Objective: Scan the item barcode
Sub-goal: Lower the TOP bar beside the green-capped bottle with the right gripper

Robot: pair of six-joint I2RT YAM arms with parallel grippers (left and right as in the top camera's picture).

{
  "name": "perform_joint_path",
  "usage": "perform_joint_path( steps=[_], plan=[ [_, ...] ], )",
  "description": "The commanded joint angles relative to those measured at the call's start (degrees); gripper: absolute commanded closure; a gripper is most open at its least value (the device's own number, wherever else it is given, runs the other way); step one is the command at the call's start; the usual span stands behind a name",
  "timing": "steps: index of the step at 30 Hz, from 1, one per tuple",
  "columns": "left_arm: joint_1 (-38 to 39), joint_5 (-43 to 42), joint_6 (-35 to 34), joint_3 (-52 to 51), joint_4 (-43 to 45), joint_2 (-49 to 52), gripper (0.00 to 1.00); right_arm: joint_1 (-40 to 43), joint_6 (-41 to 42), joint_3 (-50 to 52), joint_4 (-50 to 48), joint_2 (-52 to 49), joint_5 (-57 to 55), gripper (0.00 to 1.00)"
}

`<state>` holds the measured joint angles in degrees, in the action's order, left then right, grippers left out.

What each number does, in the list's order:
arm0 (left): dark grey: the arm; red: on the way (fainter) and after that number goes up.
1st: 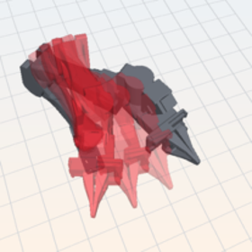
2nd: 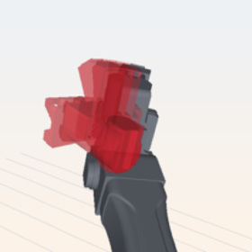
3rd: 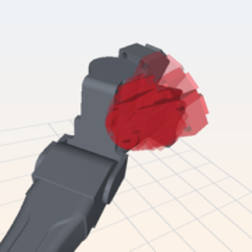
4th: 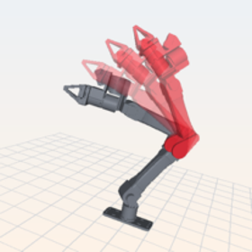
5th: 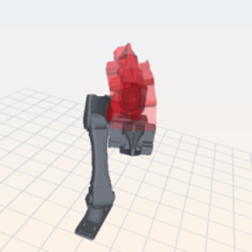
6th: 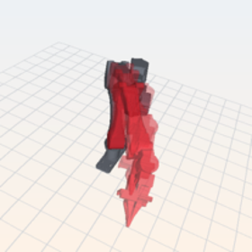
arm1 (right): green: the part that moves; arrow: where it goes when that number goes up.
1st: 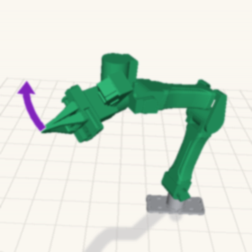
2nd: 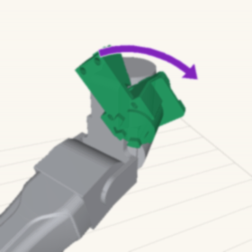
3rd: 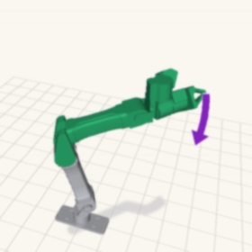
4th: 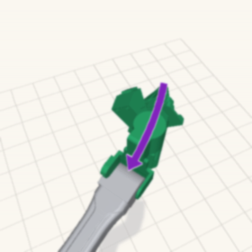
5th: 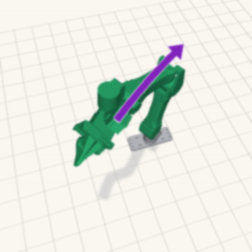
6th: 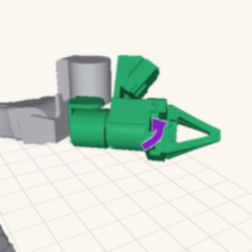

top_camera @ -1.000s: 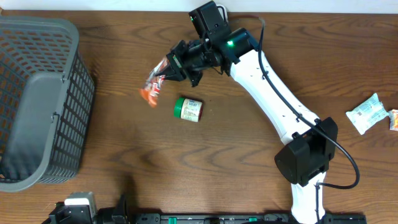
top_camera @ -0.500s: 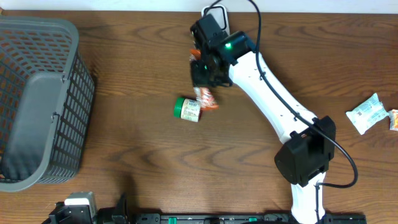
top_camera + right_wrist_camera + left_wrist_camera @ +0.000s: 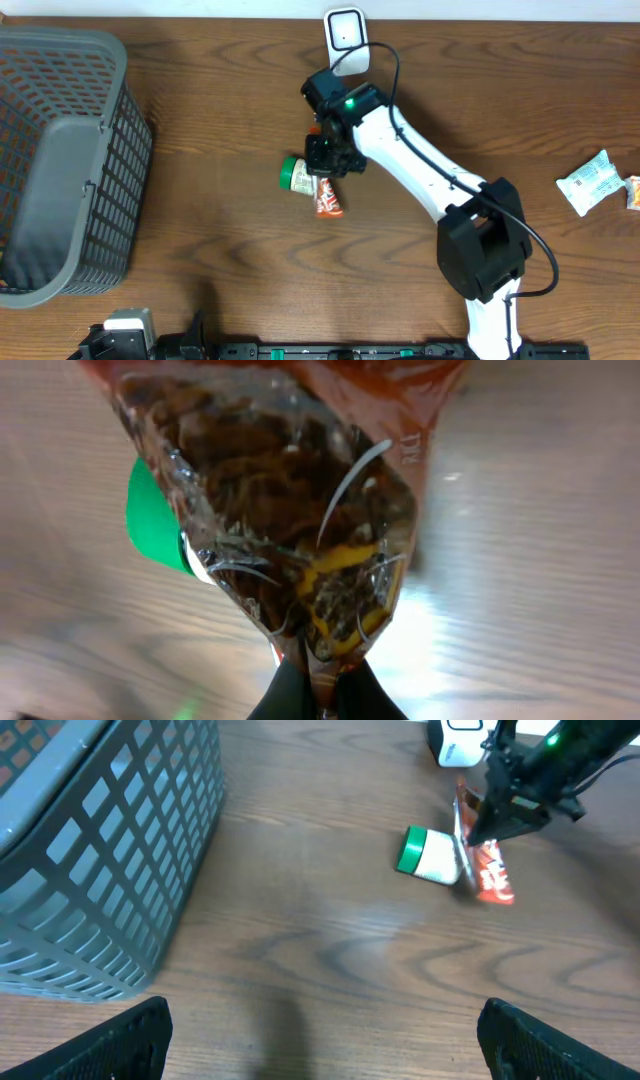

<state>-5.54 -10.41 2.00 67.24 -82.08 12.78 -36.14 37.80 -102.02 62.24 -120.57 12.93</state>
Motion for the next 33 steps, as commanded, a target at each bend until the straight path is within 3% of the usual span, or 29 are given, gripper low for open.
perform_joint_path(
  steps=[1, 9, 19, 24, 26, 28, 30, 33],
  plan=[
    [-0.24, -0.55, 0.92, 0.20, 0.07, -0.20, 0.02, -1.31, 14.67, 2.19, -2.86, 0.46, 0.70, 0.99],
    [-0.24, -0.55, 0.94, 0.22, 0.07, -0.20, 0.02, -3.26, 23.45, 10.84, -16.28, 0.46, -3.76, 0.99],
    [-0.24, -0.55, 0.92, 0.20, 0.07, -0.20, 0.02, -3.63, 23.58, 14.95, -17.75, 0.46, -6.43, 0.97],
    [-0.24, -0.55, 0.92, 0.20, 0.07, -0.20, 0.02, -3.65, 21.68, 14.67, -17.81, 1.09, -6.27, 0.83],
    [-0.24, -0.55, 0.92, 0.22, 0.07, -0.20, 0.02, -3.65, 19.65, 14.62, -17.84, 2.34, -5.81, 0.62],
    [-0.24, -0.55, 0.92, 0.20, 0.07, -0.20, 0.02, -3.76, 18.27, 14.62, -17.84, 3.72, -5.75, 0.48],
    [-0.24, -0.55, 0.92, 0.20, 0.07, -0.20, 0.02, -4.07, 17.16, 14.62, -17.86, 5.33, -5.84, 0.20],
    [-0.24, -0.55, 0.92, 0.20, 0.07, -0.20, 0.02, -4.42, 16.28, 14.62, -17.70, 8.04, -6.12, 0.11]
  ],
)
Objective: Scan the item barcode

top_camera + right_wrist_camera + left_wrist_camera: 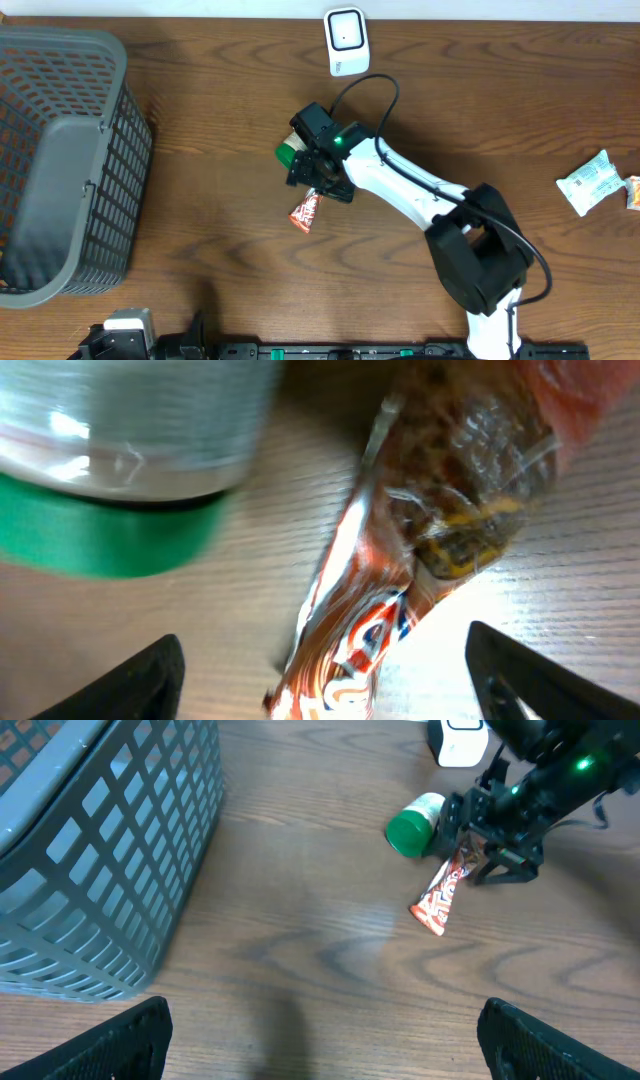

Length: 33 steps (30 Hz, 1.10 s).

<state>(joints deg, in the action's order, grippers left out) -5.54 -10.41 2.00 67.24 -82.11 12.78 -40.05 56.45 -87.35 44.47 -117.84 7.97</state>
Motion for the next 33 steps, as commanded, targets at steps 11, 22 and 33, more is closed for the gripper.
perform_joint_path(
  steps=[11, 22, 33],
  plan=[
    [-0.24, -0.55, 0.92, 0.20, 0.09, -0.20, 0.02, 1.01, -14.34, -0.02, 3.41, 12.74, -2.38, 0.01],
    [-0.24, -0.55, 0.92, 0.20, 0.09, -0.20, 0.02, 11.41, -59.01, 5.62, 4.55, 12.72, 22.12, 0.01],
    [-0.24, -0.55, 0.92, 0.20, 0.09, -0.20, 0.02, 21.55, -80.02, 6.58, -2.95, 11.06, 30.32, 0.01]
  ],
)
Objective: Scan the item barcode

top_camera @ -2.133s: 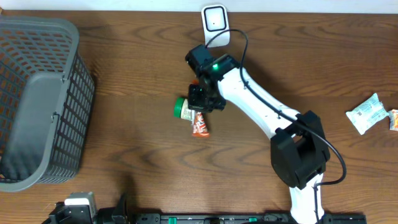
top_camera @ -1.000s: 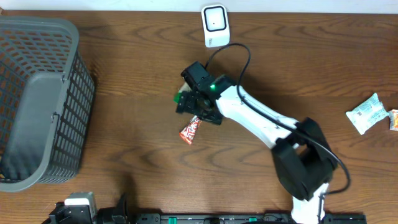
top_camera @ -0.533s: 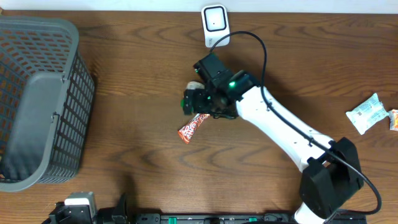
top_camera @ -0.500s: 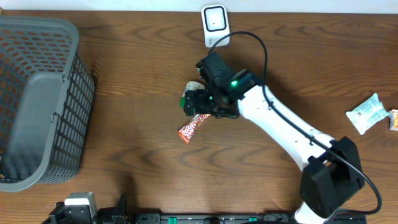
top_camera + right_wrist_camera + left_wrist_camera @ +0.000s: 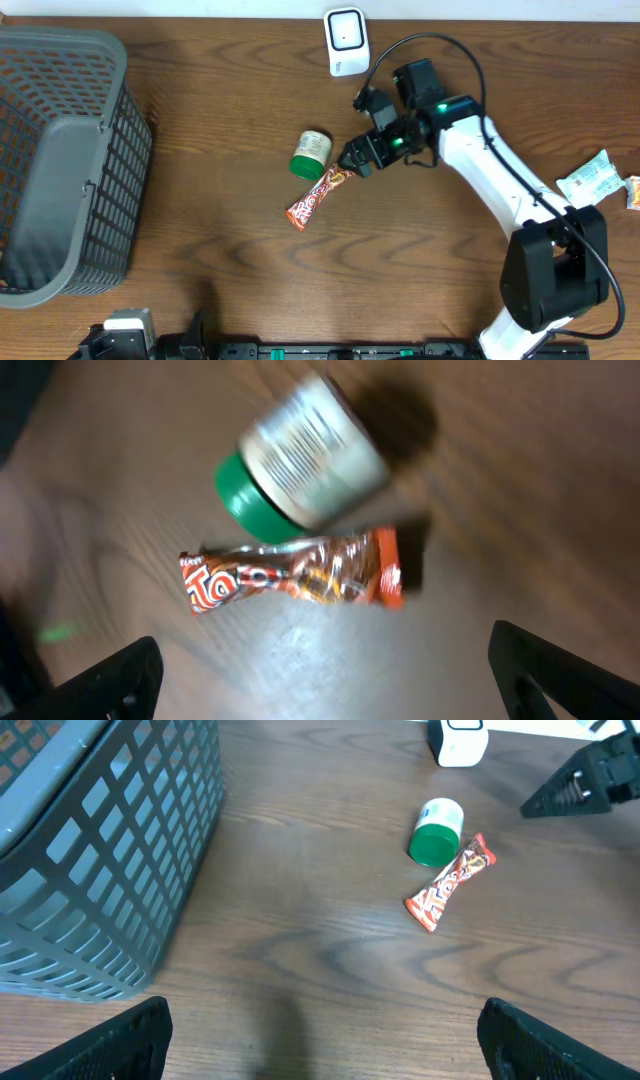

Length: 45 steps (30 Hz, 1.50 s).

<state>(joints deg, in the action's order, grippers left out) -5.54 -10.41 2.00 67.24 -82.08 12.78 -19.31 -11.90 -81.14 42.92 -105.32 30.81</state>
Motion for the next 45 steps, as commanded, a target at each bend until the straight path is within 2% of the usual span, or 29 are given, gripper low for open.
perform_joint_path(
  steps=[1, 9, 14, 32, 34, 37, 41, 44, 45],
  plan=[
    [-0.24, -0.55, 0.92, 0.20, 0.07, -0.20, 0.02, 1.42, -11.72, 0.37, -2.36, -2.29, 8.55, 0.01],
    [-0.24, -0.55, 0.92, 0.22, 0.07, -0.20, 0.02, 5.14, -11.76, 0.13, -8.20, -14.01, 21.55, 0.01],
    [-0.24, -0.55, 0.92, 0.20, 0.07, -0.20, 0.02, 7.30, -11.78, 0.13, -10.84, -17.73, 26.73, 0.01],
    [-0.24, -0.55, 0.92, 0.20, 0.07, -0.20, 0.02, 3.21, -13.51, 0.15, -10.08, -26.32, 26.91, 0.01],
    [-0.24, -0.55, 0.92, 0.20, 0.07, -0.20, 0.02, 3.02, -14.82, 0.15, -8.92, -26.86, 26.88, 0.06],
    [-0.24, -0.55, 0.92, 0.20, 0.07, -0.20, 0.02, 2.80, -18.47, 0.15, -6.03, -27.12, 26.25, 0.22],
    [-0.24, -0.55, 0.92, 0.20, 0.07, -0.20, 0.02, 2.67, -19.50, 0.15, -4.72, -27.12, 23.47, 0.52],
    [-0.24, -0.55, 0.92, 0.20, 0.07, -0.20, 0.02, 2.75, -19.50, 0.15, -4.81, -27.12, 23.32, 0.55],
    [-0.24, -0.55, 0.92, 0.20, 0.07, -0.20, 0.02, 2.75, -19.50, 0.15, -4.96, -27.12, 23.32, 0.59]
  ],
)
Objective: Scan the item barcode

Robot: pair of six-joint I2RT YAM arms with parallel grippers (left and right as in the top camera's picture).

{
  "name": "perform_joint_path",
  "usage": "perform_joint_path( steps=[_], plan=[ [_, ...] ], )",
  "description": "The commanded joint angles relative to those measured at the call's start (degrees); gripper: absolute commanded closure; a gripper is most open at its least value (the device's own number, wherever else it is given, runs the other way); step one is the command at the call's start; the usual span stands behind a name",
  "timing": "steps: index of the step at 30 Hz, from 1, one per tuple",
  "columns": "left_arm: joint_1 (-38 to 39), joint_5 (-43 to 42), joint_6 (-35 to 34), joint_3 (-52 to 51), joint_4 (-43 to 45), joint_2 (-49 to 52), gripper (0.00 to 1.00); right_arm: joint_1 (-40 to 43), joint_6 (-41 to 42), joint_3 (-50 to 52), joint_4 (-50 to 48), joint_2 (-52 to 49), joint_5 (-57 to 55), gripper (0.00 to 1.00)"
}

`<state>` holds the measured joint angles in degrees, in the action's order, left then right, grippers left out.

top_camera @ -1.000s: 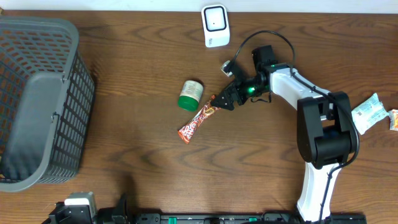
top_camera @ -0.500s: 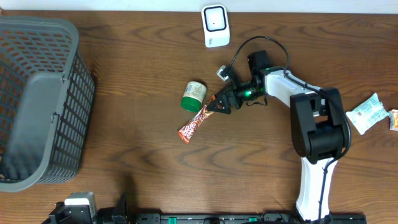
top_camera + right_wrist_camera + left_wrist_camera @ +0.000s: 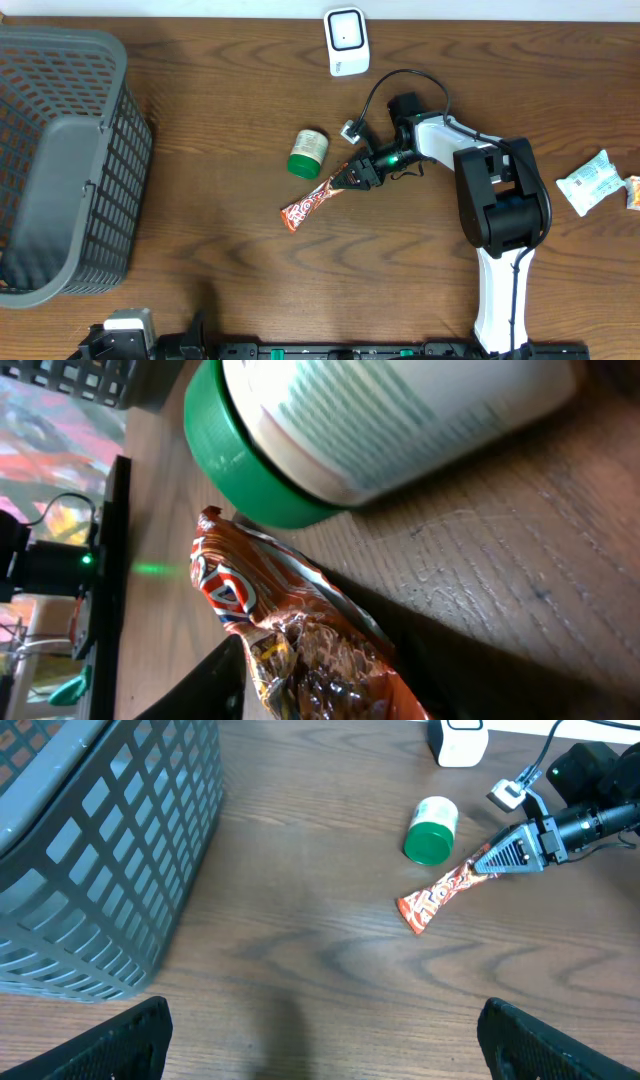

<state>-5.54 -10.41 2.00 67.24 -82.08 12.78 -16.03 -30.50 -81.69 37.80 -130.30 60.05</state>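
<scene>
An orange snack bar [image 3: 313, 200] lies on the wooden table below a white jar with a green lid [image 3: 308, 152]. My right gripper [image 3: 352, 178] is low at the bar's right end. In the right wrist view the bar [image 3: 285, 625] fills the space between the jaws and one dark finger [image 3: 215, 685] presses its left side, so the gripper is shut on it. The white scanner [image 3: 345, 40] stands at the table's far edge. My left gripper [image 3: 320, 1040] is open near the front edge, holding nothing.
A grey mesh basket [image 3: 60, 160] takes up the left side of the table. White snack packets [image 3: 590, 182] lie at the far right. The jar [image 3: 400, 430] lies on its side just beyond the bar, close to my right gripper.
My right gripper was open and raised to the right of the bar. Now it is down on the table, shut on the bar's right end. The bar has shifted slightly left.
My right gripper first held the bar hanging near the scanner, beside the jar. Then the bar lay on the table under the open gripper. The gripper then stood off to the right, open. Now it grips the bar's right end on the table.
</scene>
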Motion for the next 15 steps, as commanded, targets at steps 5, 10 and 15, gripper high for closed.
perform_joint_path(
  steps=[5, 10, 15],
  plan=[
    [-0.24, -0.55, 0.92, 0.20, 0.07, -0.20, 0.02, -0.57, -0.87, 0.39, -0.33, -2.14, -3.50, 0.99],
    [-0.24, -0.55, 0.92, 0.20, 0.07, -0.20, 0.02, -0.42, 3.34, -2.51, 0.92, -1.60, -1.90, 0.99],
    [-0.24, -0.55, 0.94, 0.20, 0.07, -0.20, 0.02, -0.44, 5.14, -9.01, 9.60, 1.36, -4.22, 0.99]
  ],
)
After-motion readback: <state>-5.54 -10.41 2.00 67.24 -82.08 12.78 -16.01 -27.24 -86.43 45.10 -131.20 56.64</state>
